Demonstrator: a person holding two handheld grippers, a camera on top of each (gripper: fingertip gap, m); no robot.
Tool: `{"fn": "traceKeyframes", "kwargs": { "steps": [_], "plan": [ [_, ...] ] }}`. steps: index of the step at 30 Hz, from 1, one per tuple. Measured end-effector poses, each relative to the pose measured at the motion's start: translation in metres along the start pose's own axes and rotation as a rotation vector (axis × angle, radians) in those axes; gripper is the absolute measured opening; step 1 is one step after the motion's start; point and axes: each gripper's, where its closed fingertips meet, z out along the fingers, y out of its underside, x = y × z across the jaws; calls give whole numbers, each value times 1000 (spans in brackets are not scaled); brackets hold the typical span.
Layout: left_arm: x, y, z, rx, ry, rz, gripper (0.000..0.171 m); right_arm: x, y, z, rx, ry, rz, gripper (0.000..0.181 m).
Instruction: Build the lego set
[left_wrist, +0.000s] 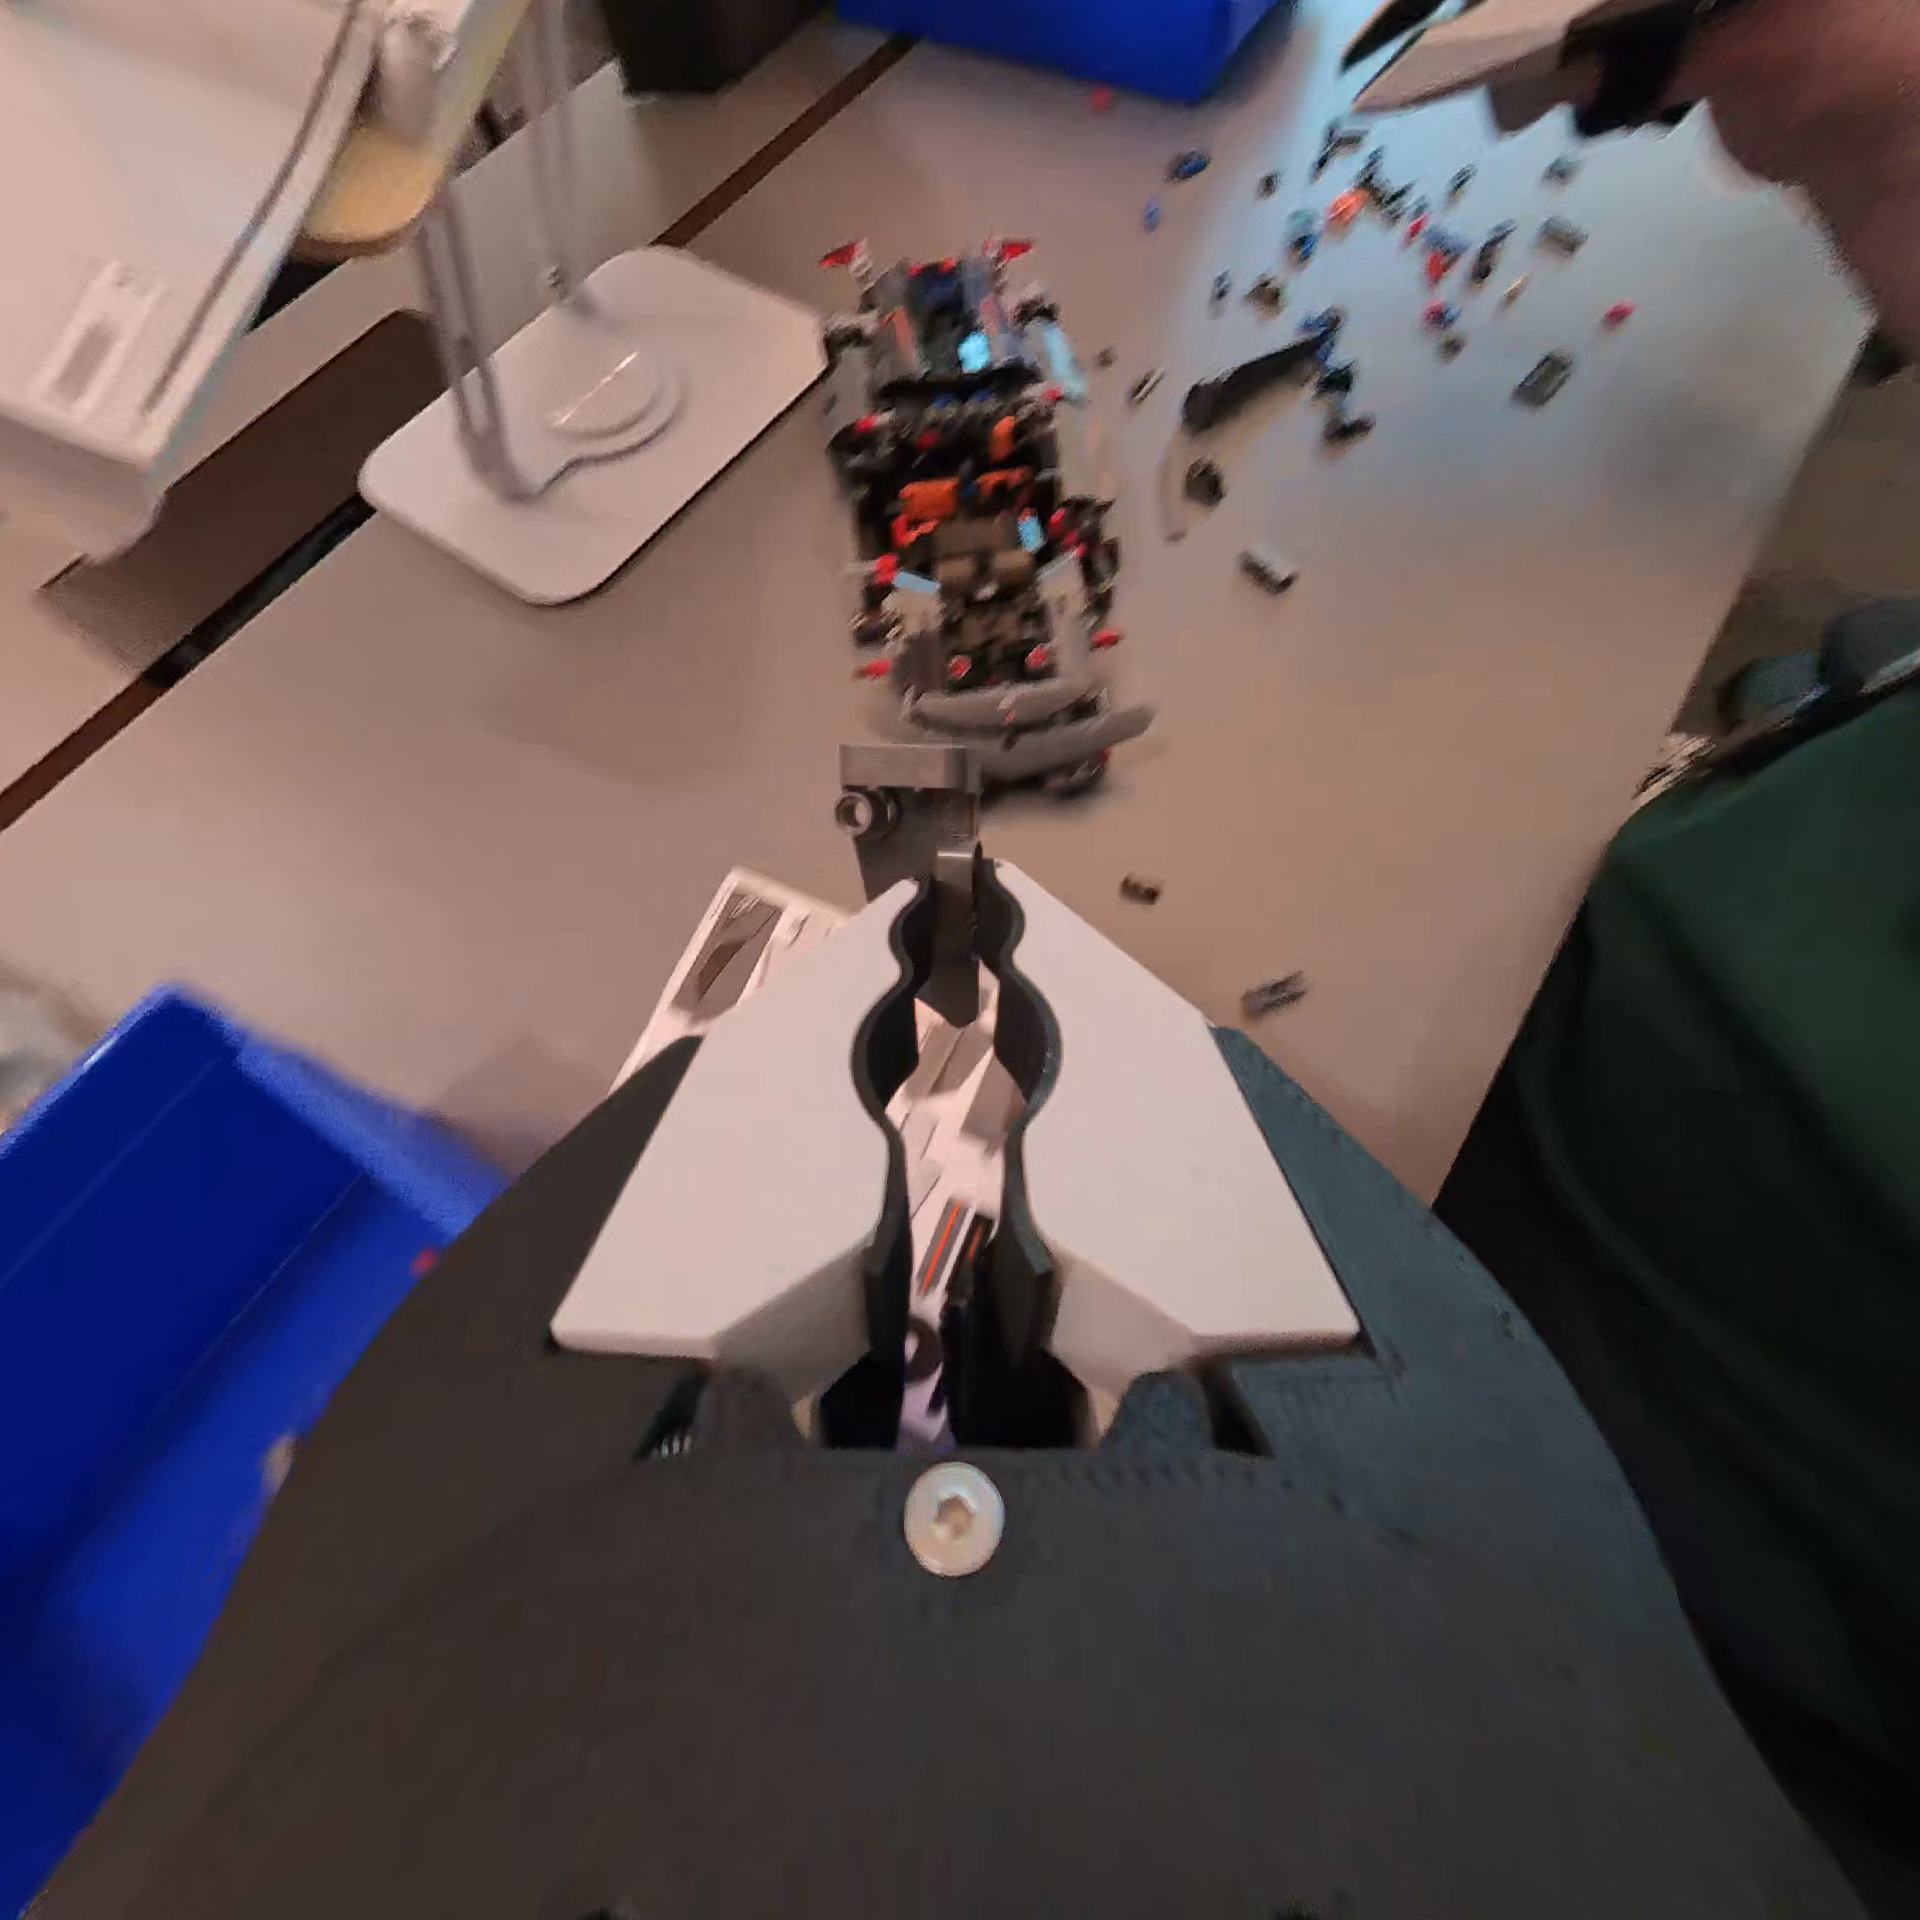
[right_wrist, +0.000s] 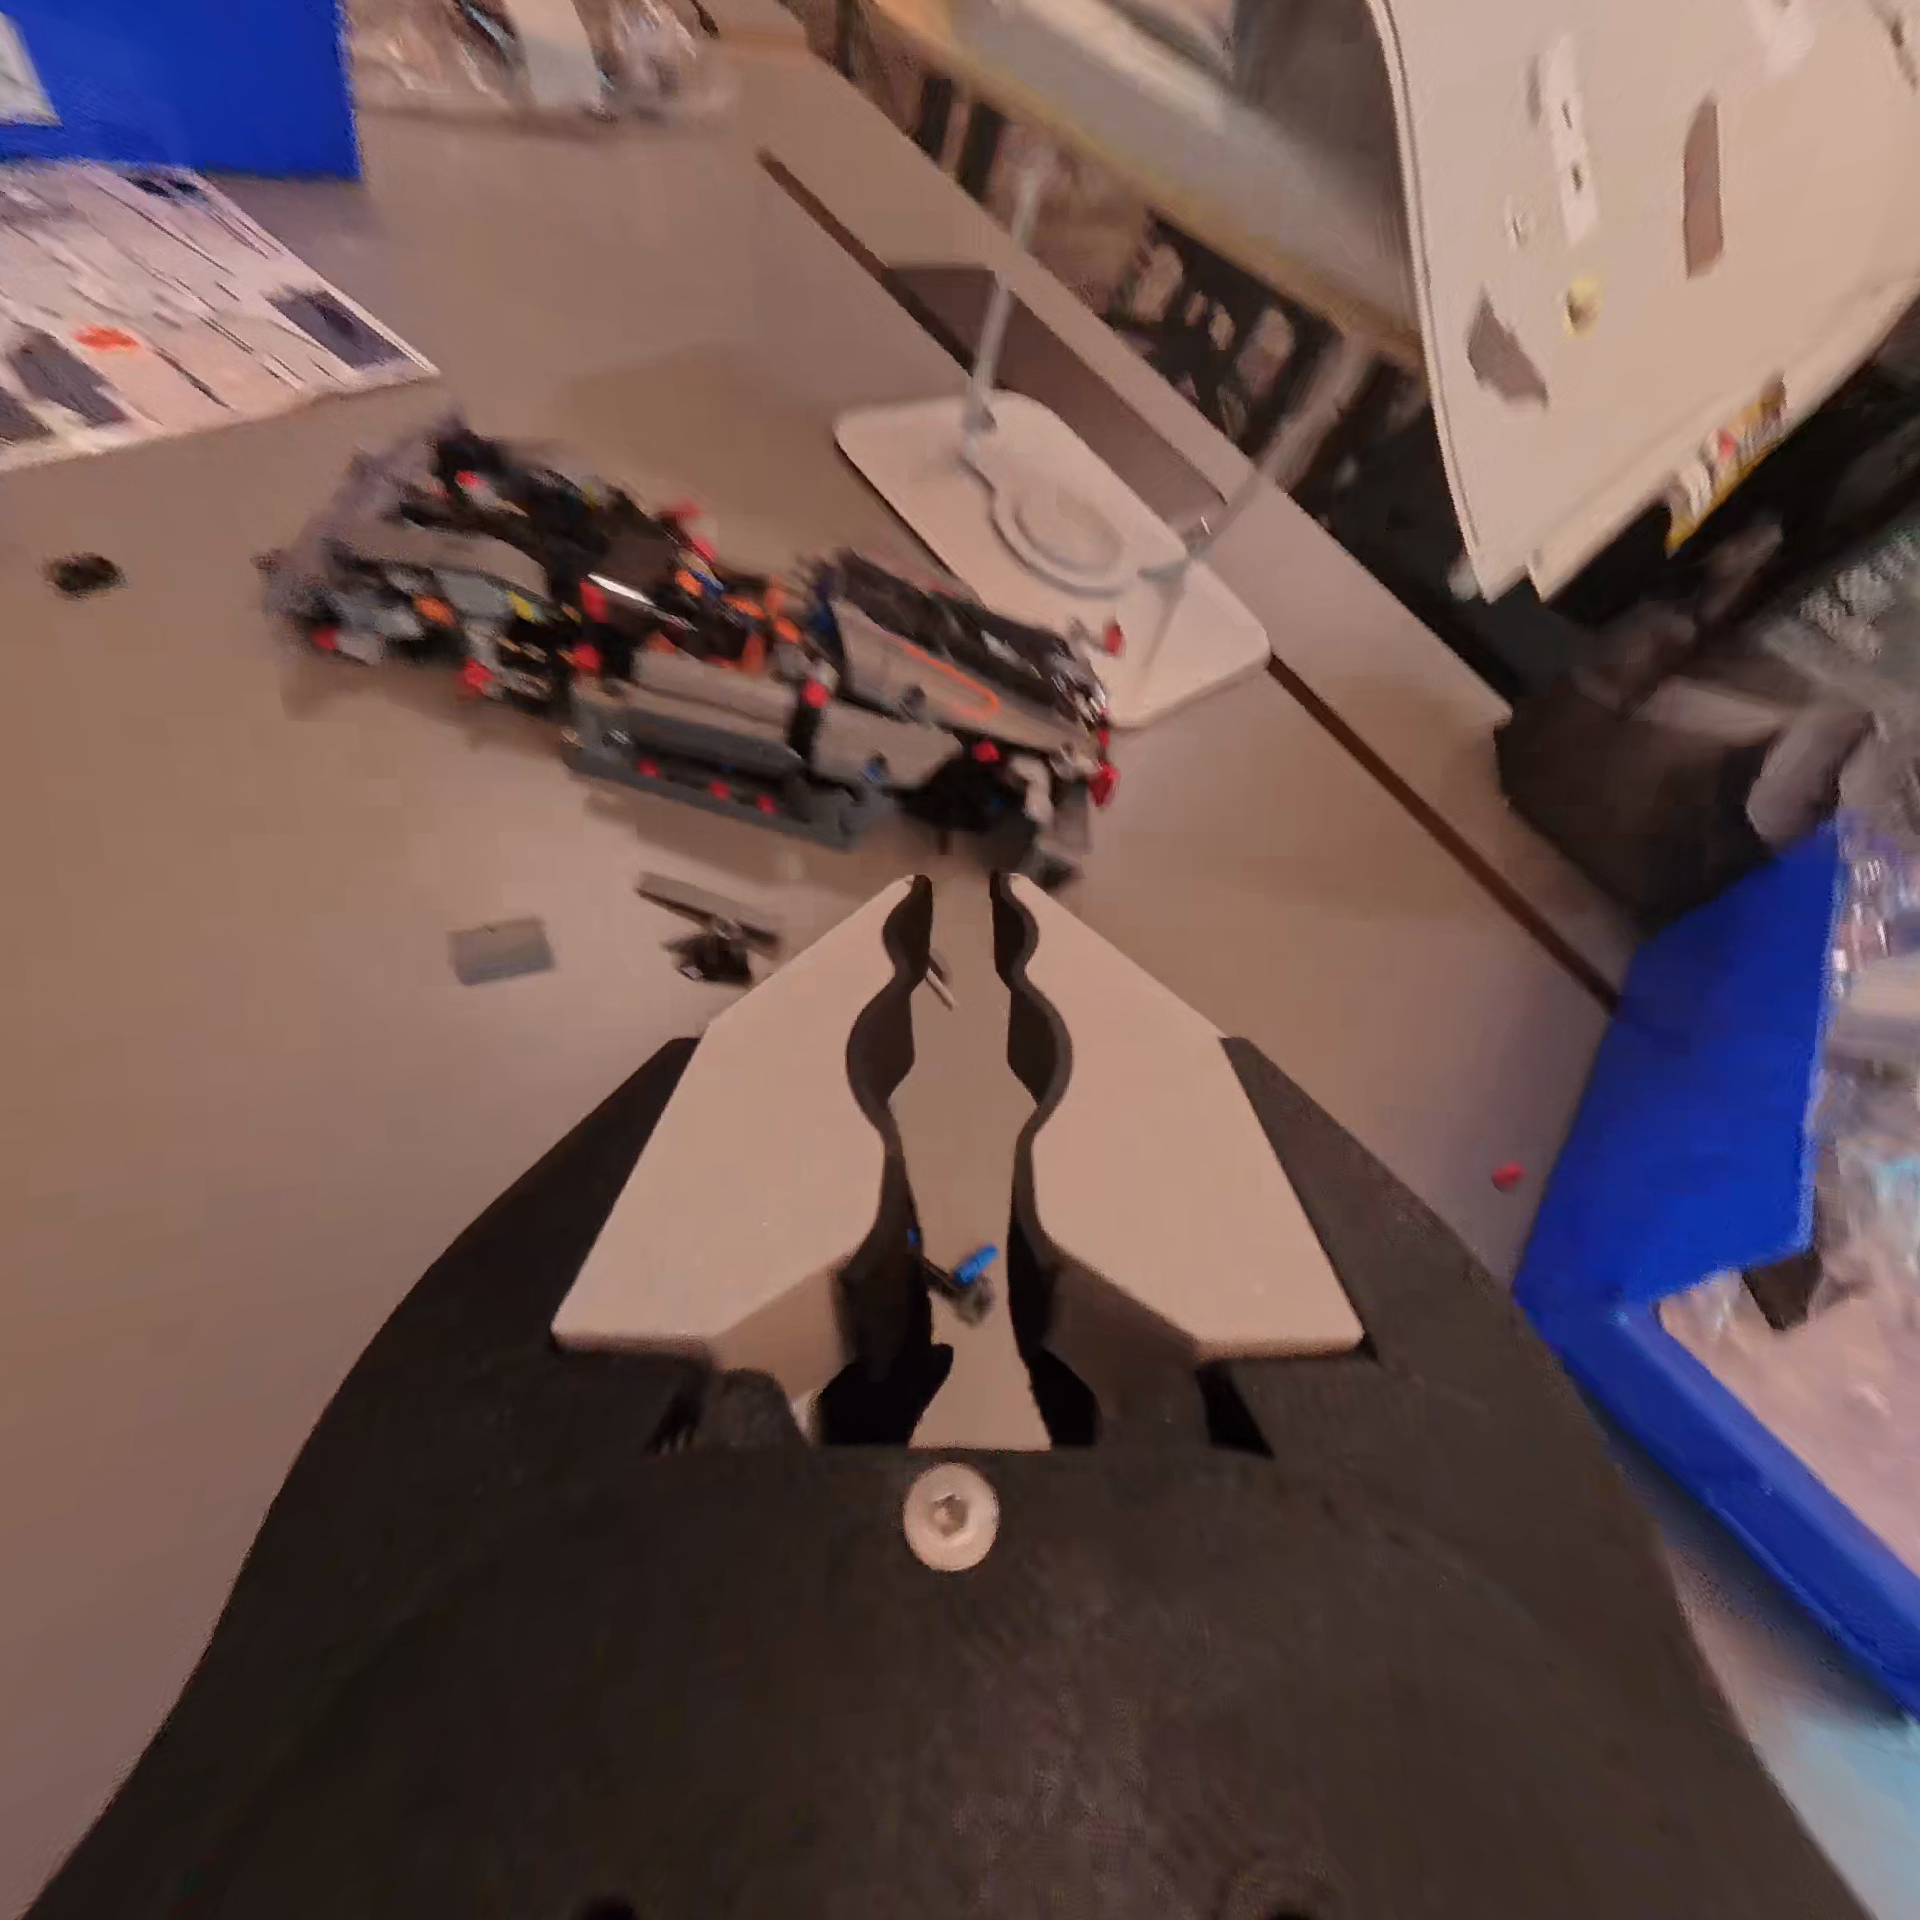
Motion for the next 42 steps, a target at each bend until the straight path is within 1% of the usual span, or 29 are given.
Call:
{"fn": "traceKeyframes", "kwargs": {
  "steps": [1,3,5,7,8,11,16,19,21,22,23,26,28,29,30,31,32,34,36,38,39,42],
  "plan": [
    [7,-9,9,25,36,2,5,-13,-15,-3,51,-26,-31,2],
    [21,-21,26,43,105,23,5,-43,-41,-3,117,-102,-77,0],
    [31,-29,42,43,159,25,5,-74,-65,2,174,-185,-110,9],
    [42,-34,57,39,227,34,5,-100,-82,10,205,-248,-165,19],
    [49,-38,62,43,265,31,5,-110,-89,14,217,-268,-196,25],
    [68,-42,78,10,366,49,5,-135,-106,22,256,-312,-328,34],
    [99,-37,99,-104,522,67,5,-163,-108,34,243,-356,-534,38],
    [112,-37,110,-136,589,67,5,-177,-98,36,227,-414,-624,39],
    [117,-38,114,-138,627,70,5,-183,-90,38,207,-437,-668,34],
    [119,-39,115,-137,651,67,5,-183,-90,39,217,-421,-679,23],
    [121,-40,116,-137,668,66,5,-183,-90,40,216,-422,-676,20],
    [122,-38,120,-147,690,53,5,-182,-84,41,196,-452,-648,17],
    [120,-41,121,-124,679,50,6,-180,-82,41,189,-478,-577,16],
    [118,-46,121,-90,665,50,11,-177,-84,41,206,-481,-535,16],
    [117,-52,119,-49,659,36,20,-174,-87,40,216,-482,-476,15],
    [114,-58,117,-7,648,23,28,-168,-89,41,224,-480,-403,14],
    [109,-63,115,40,625,20,32,-163,-92,41,242,-479,-331,14],
    [98,-75,110,161,583,-4,44,-155,-99,39,287,-485,-169,15],
    [94,-80,102,269,598,-52,43,-149,-104,37,331,-499,-19,15],
    [90,-82,102,350,553,-66,40,-148,-107,35,368,-524,99,15],
    [94,-81,102,376,560,-68,37,-147,-108,34,383,-535,147,15],
    [102,-81,108,423,539,-78,32,-152,-109,35,401,-558,214,15]
  ]
}}
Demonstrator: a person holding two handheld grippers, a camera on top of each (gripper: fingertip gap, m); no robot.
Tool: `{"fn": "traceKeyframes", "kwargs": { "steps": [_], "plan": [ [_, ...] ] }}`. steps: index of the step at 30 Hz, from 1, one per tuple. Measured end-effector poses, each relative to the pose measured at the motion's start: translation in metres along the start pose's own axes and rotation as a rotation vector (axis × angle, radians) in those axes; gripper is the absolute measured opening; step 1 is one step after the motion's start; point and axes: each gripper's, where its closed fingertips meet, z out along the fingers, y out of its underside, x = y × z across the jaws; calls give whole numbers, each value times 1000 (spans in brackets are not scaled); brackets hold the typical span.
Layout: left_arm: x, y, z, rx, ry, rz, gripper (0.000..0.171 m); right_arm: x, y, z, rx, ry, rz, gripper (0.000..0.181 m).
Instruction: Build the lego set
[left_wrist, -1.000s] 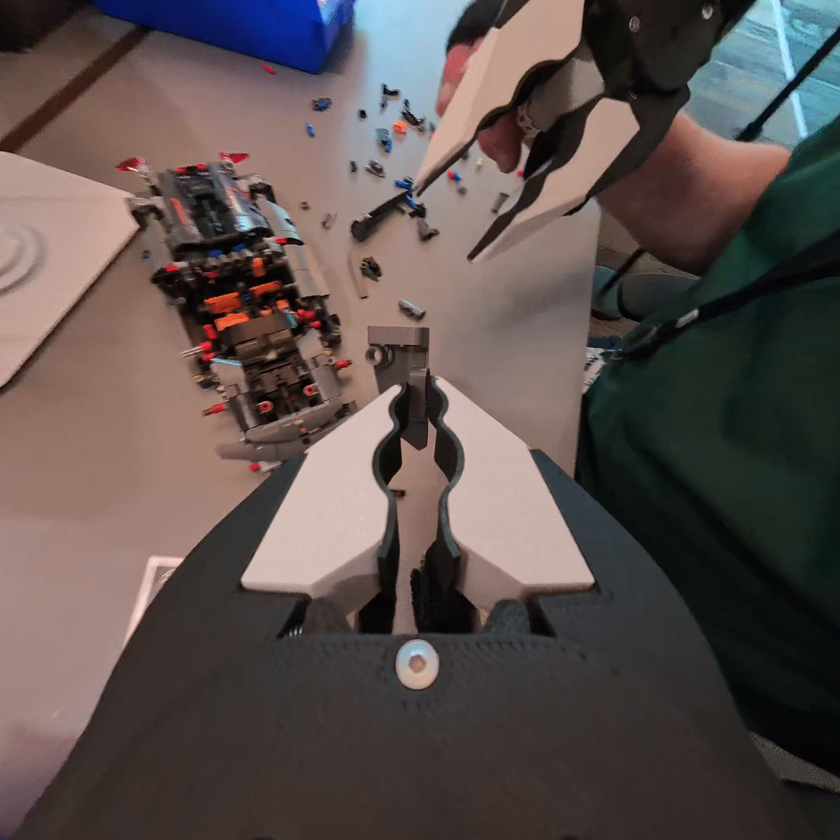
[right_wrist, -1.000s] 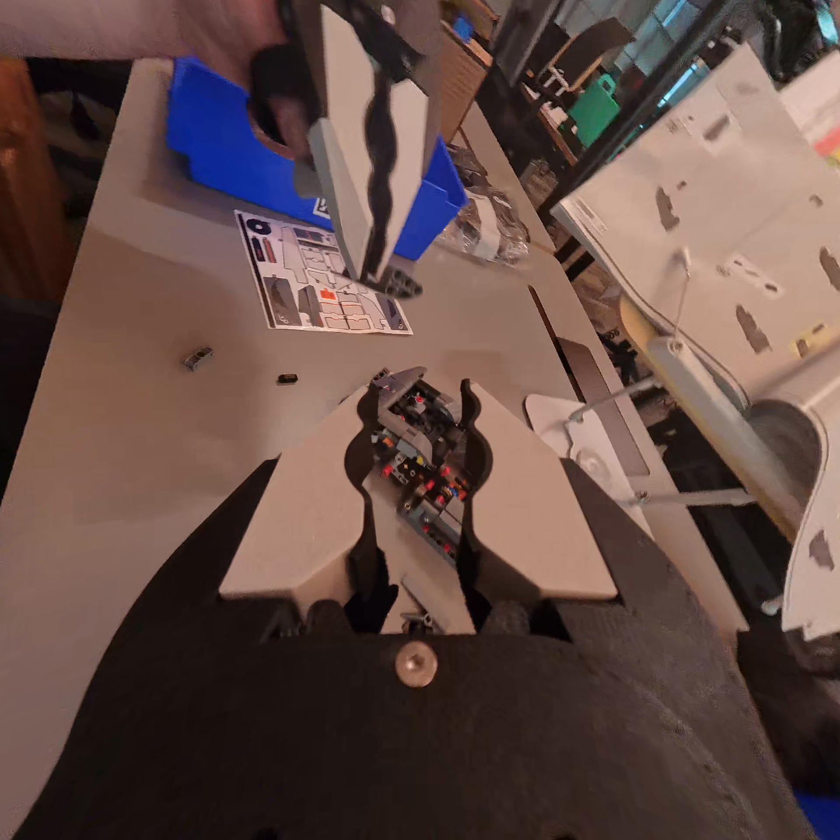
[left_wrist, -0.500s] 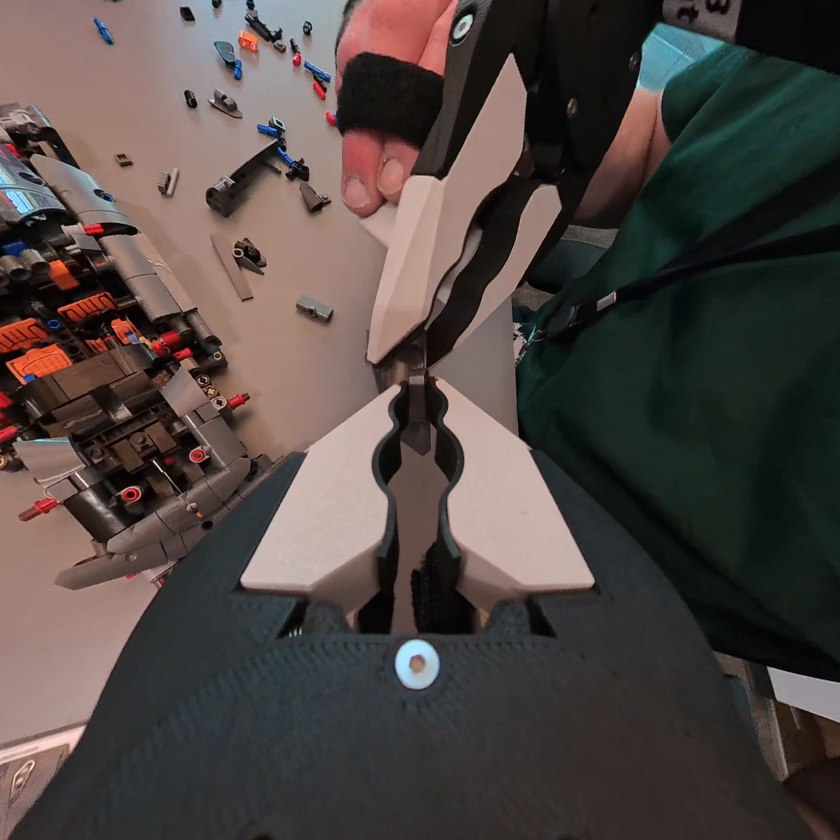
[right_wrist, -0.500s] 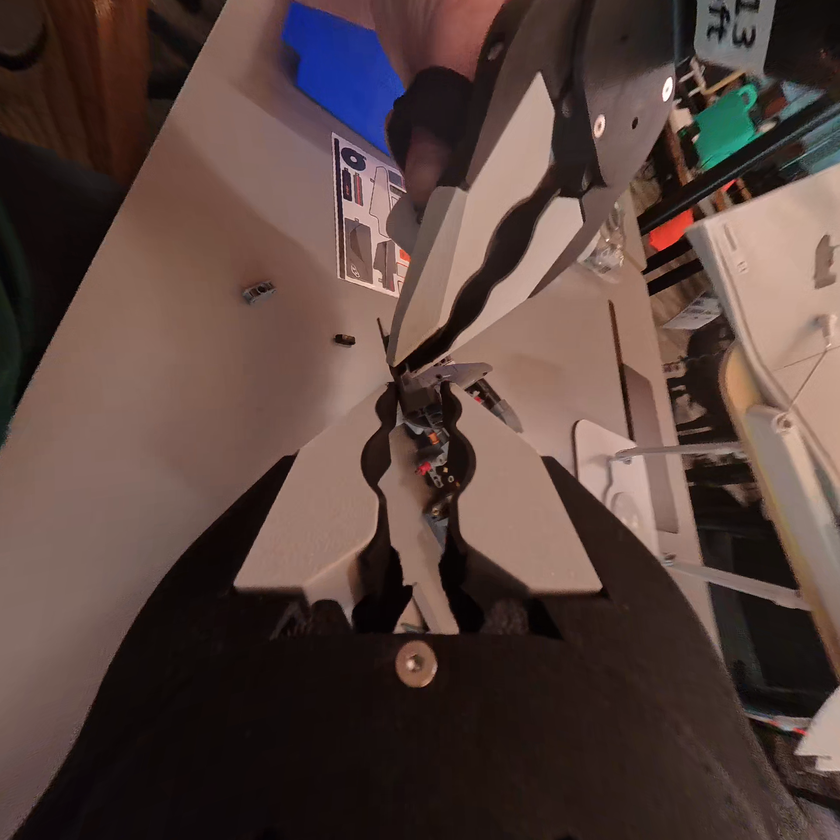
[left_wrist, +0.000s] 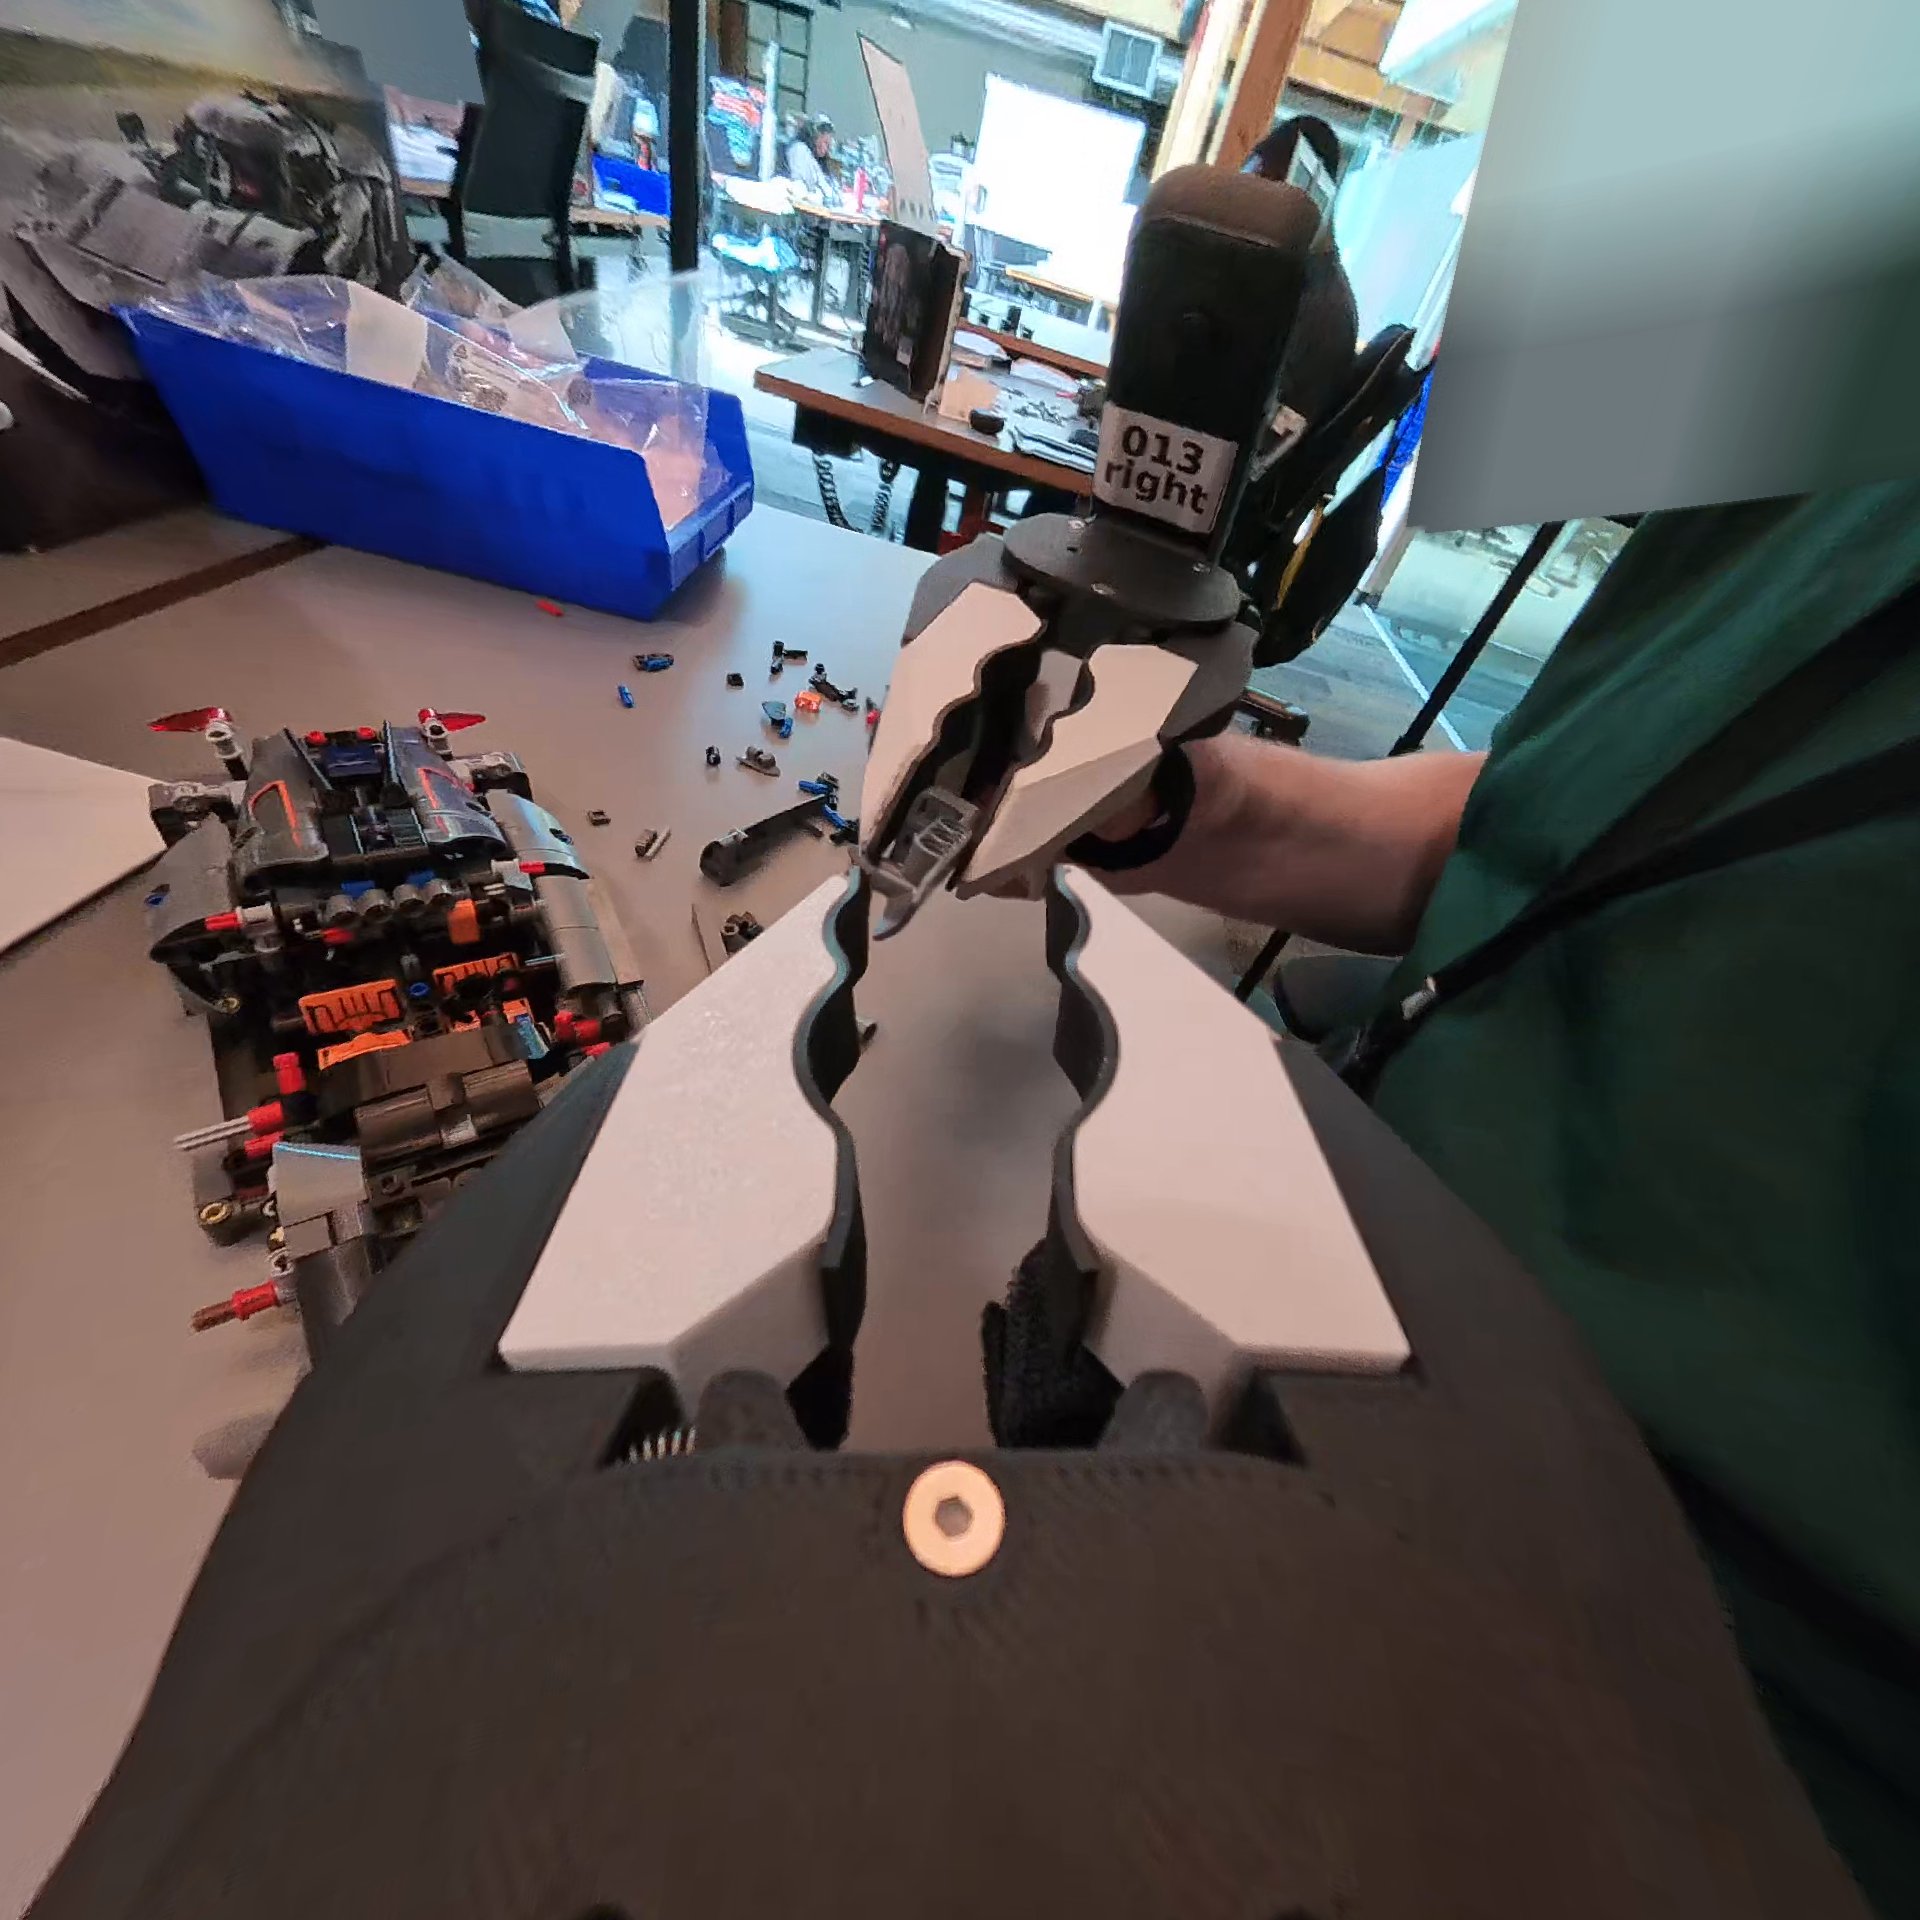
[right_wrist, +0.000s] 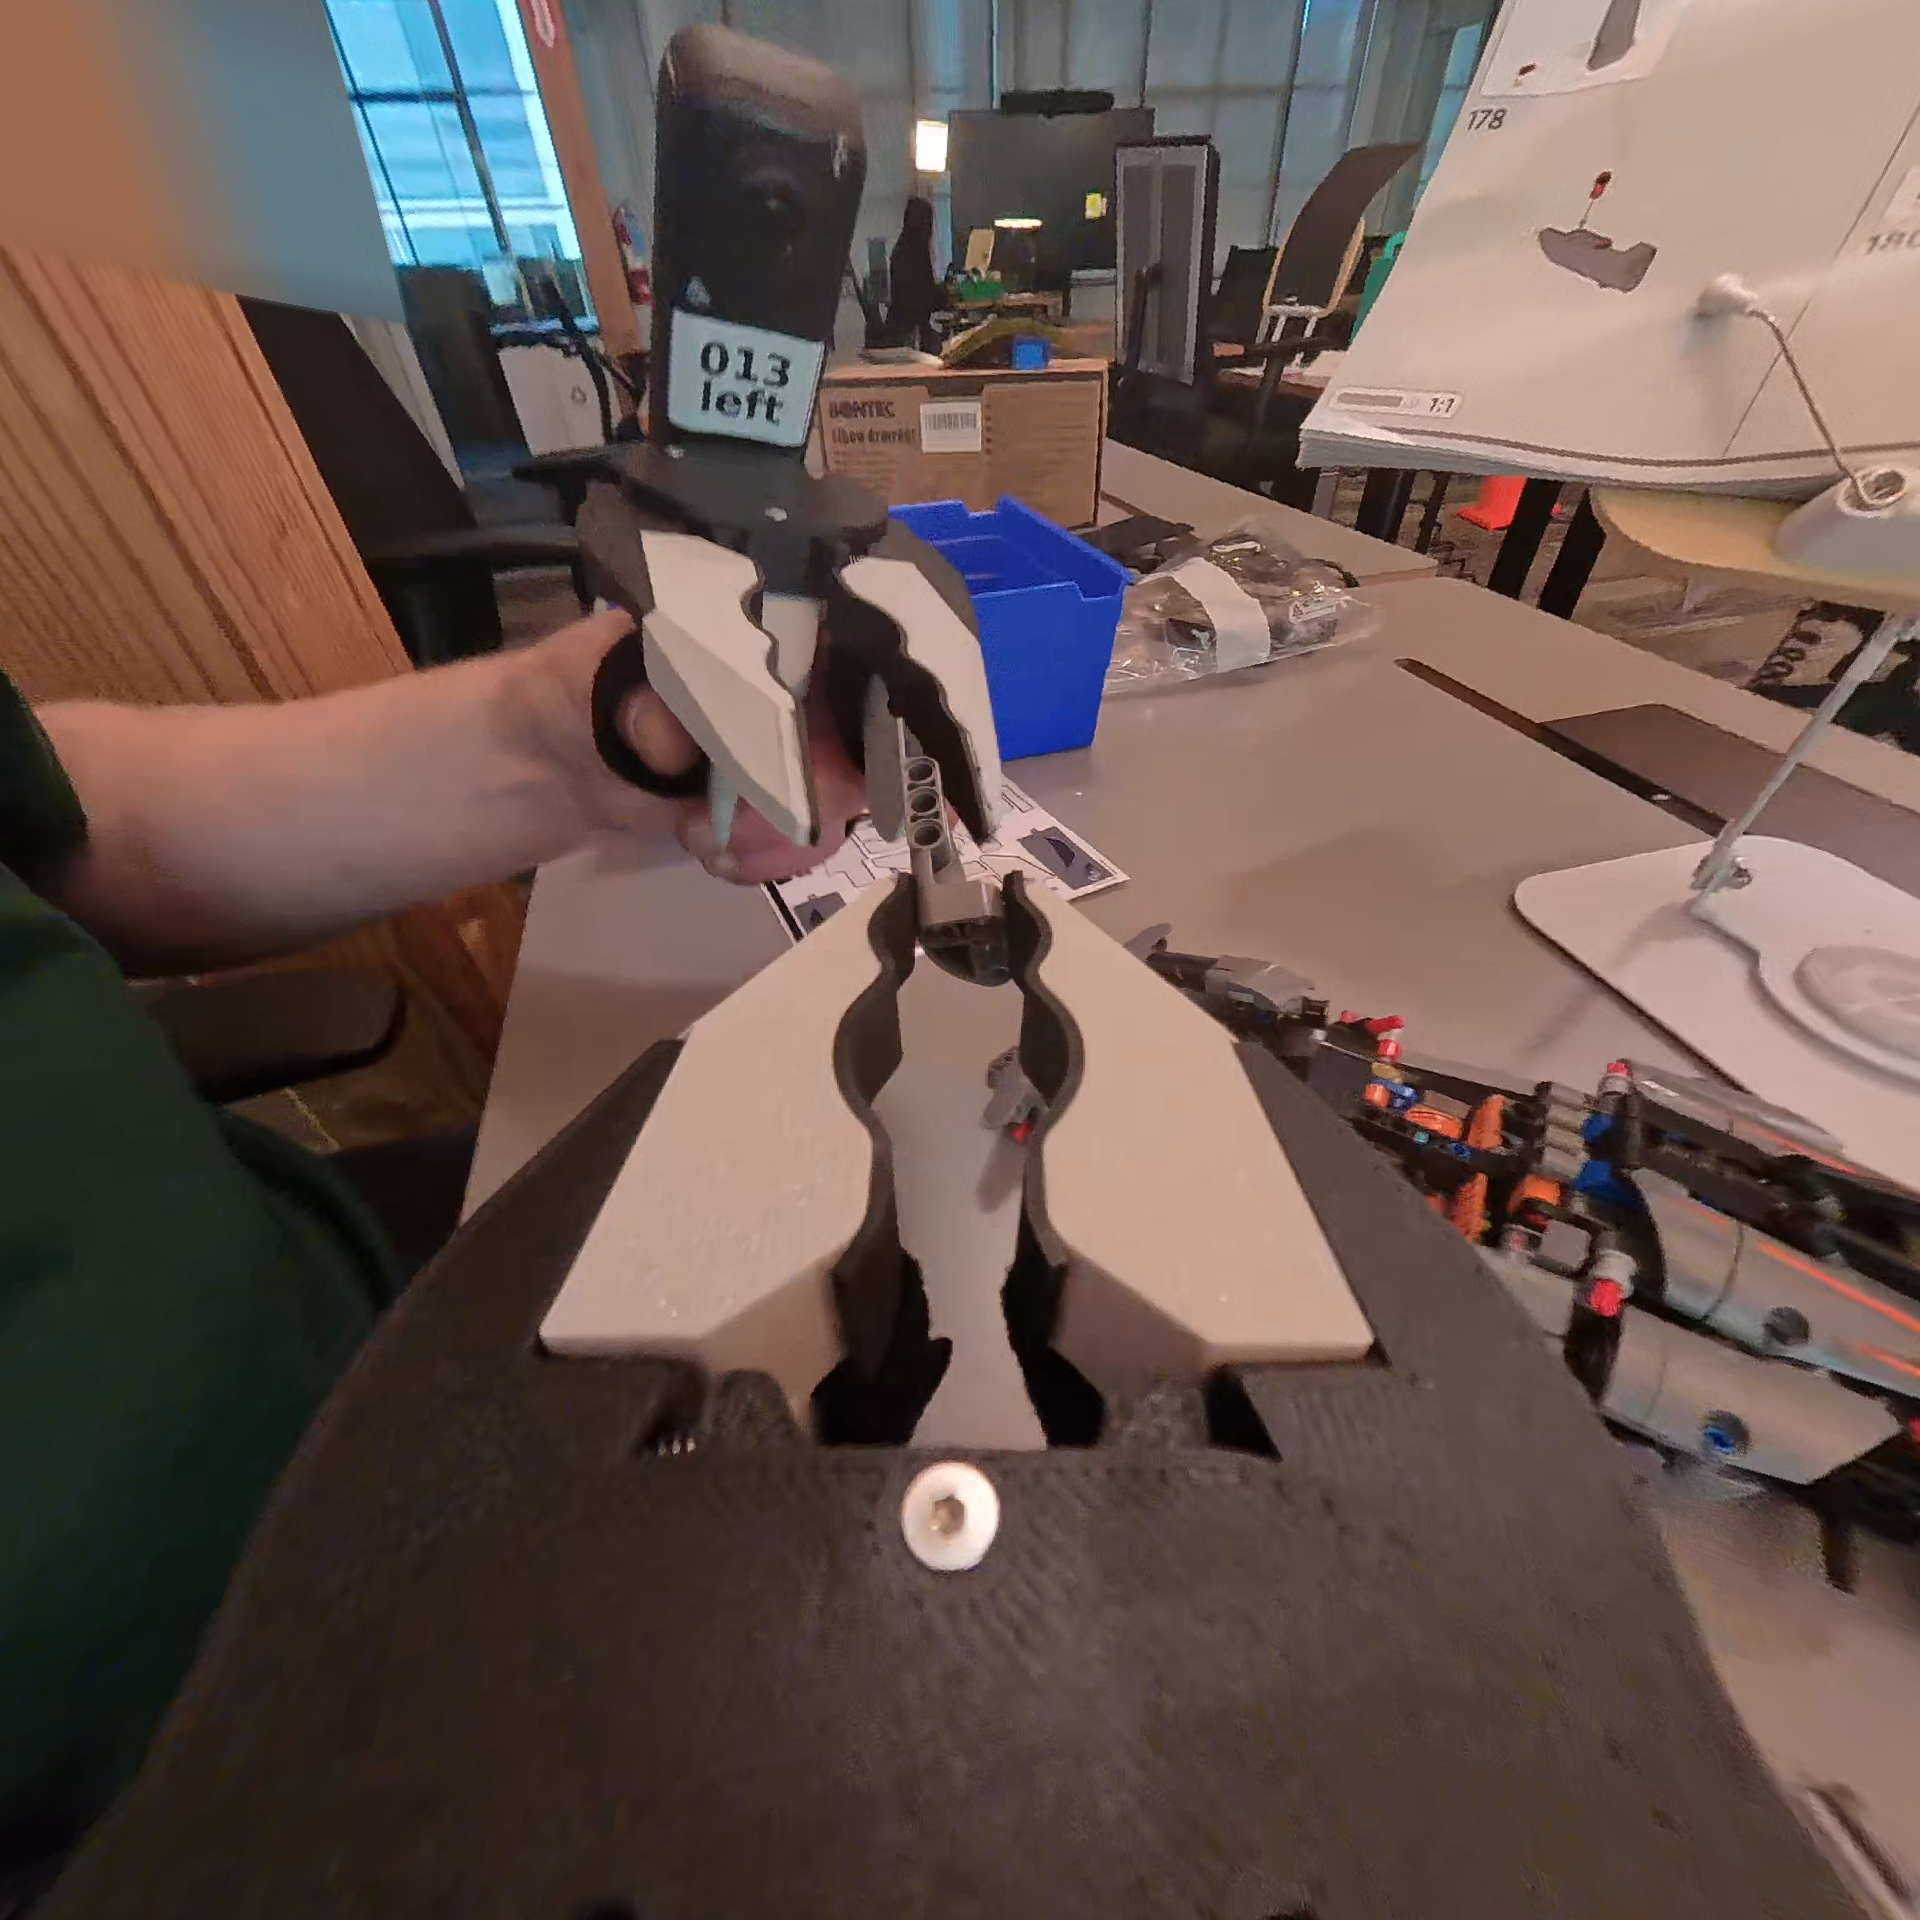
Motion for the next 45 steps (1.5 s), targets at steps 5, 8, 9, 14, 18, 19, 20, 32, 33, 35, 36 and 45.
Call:
{"fn": "traceKeyframes", "kwargs": {
  "steps": [5,8,9,14,18,19,20,32,33,35,36,45],
  "plan": [
    [5,-1,3,92,-7,-12,15,-14,-3,4,71,-78,131,14],
    [13,-3,0,156,37,-49,11,-22,-5,4,135,-117,233,14],
    [15,-2,-1,168,46,-50,9,-24,-5,4,154,-141,286,14],
    [21,10,-6,173,59,-83,5,-35,11,9,132,-106,317,21],
    [18,12,-19,164,26,-73,5,-31,23,-11,57,-36,254,25],
    [17,13,-21,150,15,-61,5,-24,26,-21,26,11,230,24],
    [15,17,-22,122,-2,-47,5,-16,28,-34,-2,54,209,23],
    [3,23,-6,56,21,-2,5,117,47,-277,-906,562,-65,2],
    [3,22,-3,56,29,-1,5,122,58,-283,-982,509,-81,4],
    [3,23,4,51,44,-4,5,131,77,-286,-1062,402,-123,4],
    [3,24,7,46,47,-2,5,133,87,-287,-1102,353,-122,4],
    [5,22,17,27,53,19,5,151,164,-296,-1262,86,-152,11]
  ]
}}
